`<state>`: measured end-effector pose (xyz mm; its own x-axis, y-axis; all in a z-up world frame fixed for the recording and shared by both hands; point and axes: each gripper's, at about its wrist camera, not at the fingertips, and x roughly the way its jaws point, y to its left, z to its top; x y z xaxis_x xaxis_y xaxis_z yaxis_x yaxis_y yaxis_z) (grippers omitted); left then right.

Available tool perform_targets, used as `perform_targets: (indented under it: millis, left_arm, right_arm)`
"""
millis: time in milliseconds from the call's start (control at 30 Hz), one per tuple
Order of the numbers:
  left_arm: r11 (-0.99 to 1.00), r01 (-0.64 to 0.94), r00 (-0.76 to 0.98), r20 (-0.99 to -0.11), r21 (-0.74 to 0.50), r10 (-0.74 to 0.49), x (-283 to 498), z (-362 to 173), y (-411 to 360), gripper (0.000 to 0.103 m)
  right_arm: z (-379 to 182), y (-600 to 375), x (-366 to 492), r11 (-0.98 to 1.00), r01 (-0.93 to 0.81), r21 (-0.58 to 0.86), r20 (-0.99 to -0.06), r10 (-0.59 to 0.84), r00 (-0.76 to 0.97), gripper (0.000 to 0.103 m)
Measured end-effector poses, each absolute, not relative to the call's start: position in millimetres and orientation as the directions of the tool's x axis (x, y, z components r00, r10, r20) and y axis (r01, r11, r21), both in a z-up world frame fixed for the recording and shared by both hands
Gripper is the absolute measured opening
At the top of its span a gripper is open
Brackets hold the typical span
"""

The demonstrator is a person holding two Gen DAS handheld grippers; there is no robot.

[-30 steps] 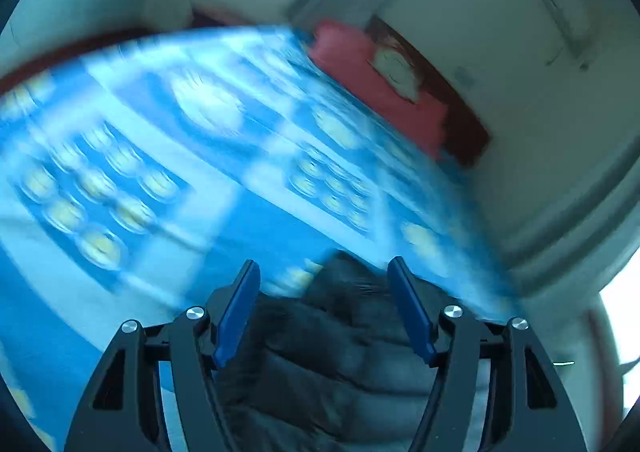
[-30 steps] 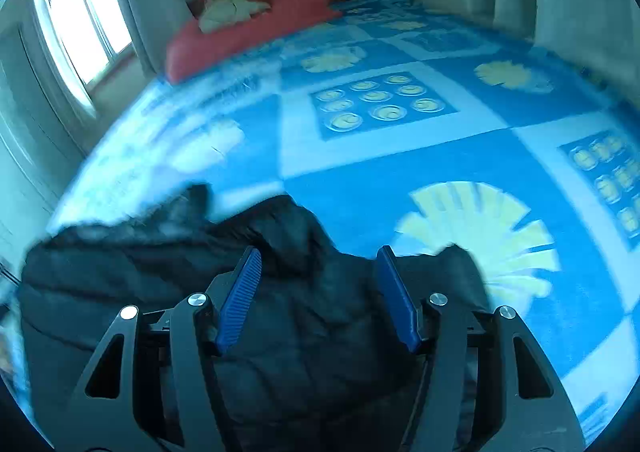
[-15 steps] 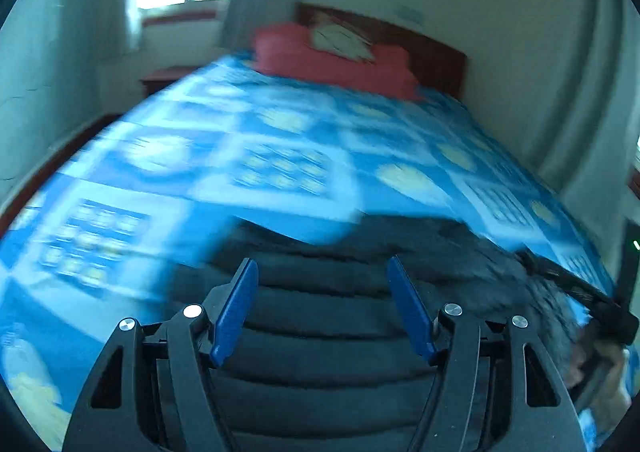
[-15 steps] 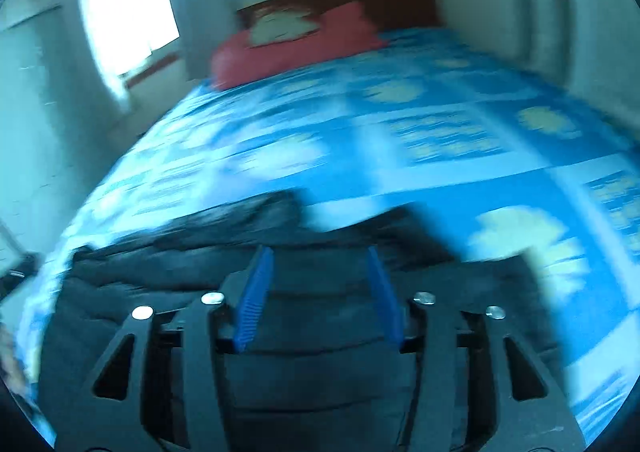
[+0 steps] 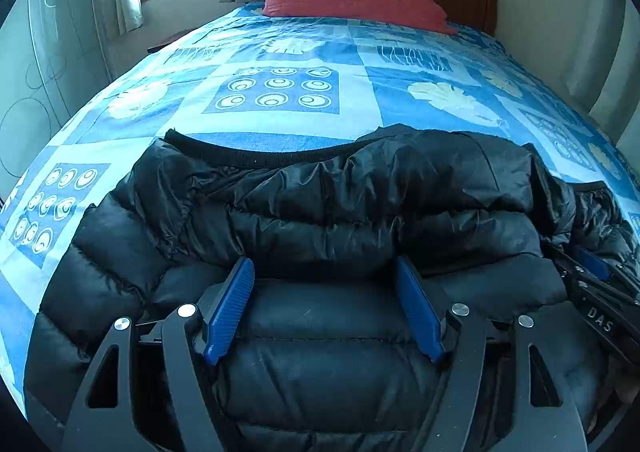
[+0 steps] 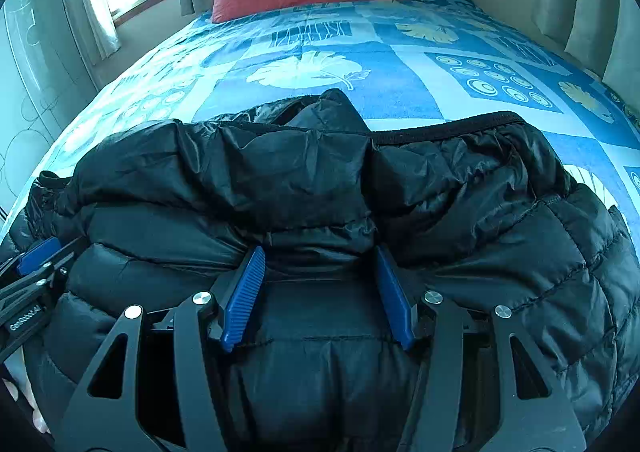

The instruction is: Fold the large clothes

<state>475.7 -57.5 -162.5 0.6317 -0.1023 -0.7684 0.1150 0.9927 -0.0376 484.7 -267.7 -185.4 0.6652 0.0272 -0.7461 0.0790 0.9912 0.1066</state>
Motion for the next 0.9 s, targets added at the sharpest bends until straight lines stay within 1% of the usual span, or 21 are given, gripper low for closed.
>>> perform_targets:
  millis: [100, 133, 233, 300, 400, 467, 533, 567, 700, 800, 867, 900]
  left_arm:
    - [0.990, 0.137, 0.616, -0.778, -0.045, -0.121, 470.0, -152.7, -54.2, 0.071]
    - [0.988, 0.146, 0.611, -0.781, -0.050, -0.130, 463.1, -145.0, -50.8, 0.071]
    - [0.985, 0.158, 0.647, -0.747, -0.067, -0.154, 428.3, -121.0, -31.6, 0.072]
    - [0.986, 0.135, 0.677, -0.717, -0.101, -0.166, 395.3, -107.2, -7.1, 0.075]
    - [0.986, 0.079, 0.686, -0.710, -0.147, -0.161, 354.1, -102.0, 27.0, 0.076]
    - [0.982, 0.002, 0.683, -0.717, -0.190, -0.140, 319.3, -105.9, 56.3, 0.076]
    - [0.971, -0.069, 0.684, -0.720, -0.230, -0.121, 291.5, -113.6, 77.6, 0.077]
    - [0.960, -0.097, 0.675, -0.726, -0.263, -0.131, 278.6, -120.2, 87.6, 0.079]
    - [0.909, -0.167, 0.622, -0.757, -0.381, -0.203, 263.7, -149.4, 109.8, 0.080]
    - [0.837, -0.182, 0.610, -0.727, -0.516, -0.315, 264.5, -163.8, 117.8, 0.081]
    - [0.817, -0.182, 0.612, -0.713, -0.548, -0.342, 270.1, -168.3, 119.2, 0.081]
    - [0.813, -0.183, 0.616, -0.709, -0.553, -0.343, 274.4, -170.0, 118.5, 0.081]
  right_arm:
    - [-170.8, -281.2, 473.8, 0.985, 0.081, 0.150, -0.737, 0.057, 0.673, 0.057]
    - [-162.5, -287.5, 461.0, 0.981, 0.083, 0.175, -0.725, 0.071, 0.686, 0.061]
    - [-140.4, -312.9, 414.2, 0.967, 0.098, 0.235, -0.683, 0.093, 0.724, 0.068]
    - [-130.5, -334.0, 377.9, 0.963, 0.119, 0.242, -0.664, 0.075, 0.744, 0.070]
    - [-126.2, -369.2, 324.3, 0.955, 0.193, 0.225, -0.662, 0.004, 0.750, 0.075]
    - [-133.2, -392.9, 289.9, 0.941, 0.261, 0.217, -0.671, -0.051, 0.740, 0.075]
    - [-145.8, -410.4, 271.4, 0.922, 0.297, 0.247, -0.691, -0.048, 0.721, 0.076]
    - [-156.2, -419.6, 262.1, 0.906, 0.313, 0.286, -0.704, -0.023, 0.710, 0.076]
    - [-184.1, -432.2, 256.5, 0.863, 0.347, 0.366, -0.733, 0.038, 0.679, 0.076]
    - [-195.7, -430.6, 260.8, 0.833, 0.357, 0.422, -0.735, 0.083, 0.673, 0.076]
    - [-197.5, -428.9, 259.8, 0.827, 0.365, 0.428, -0.731, 0.079, 0.678, 0.076]
    - [-197.6, -426.2, 259.7, 0.831, 0.363, 0.421, -0.728, 0.071, 0.681, 0.071]
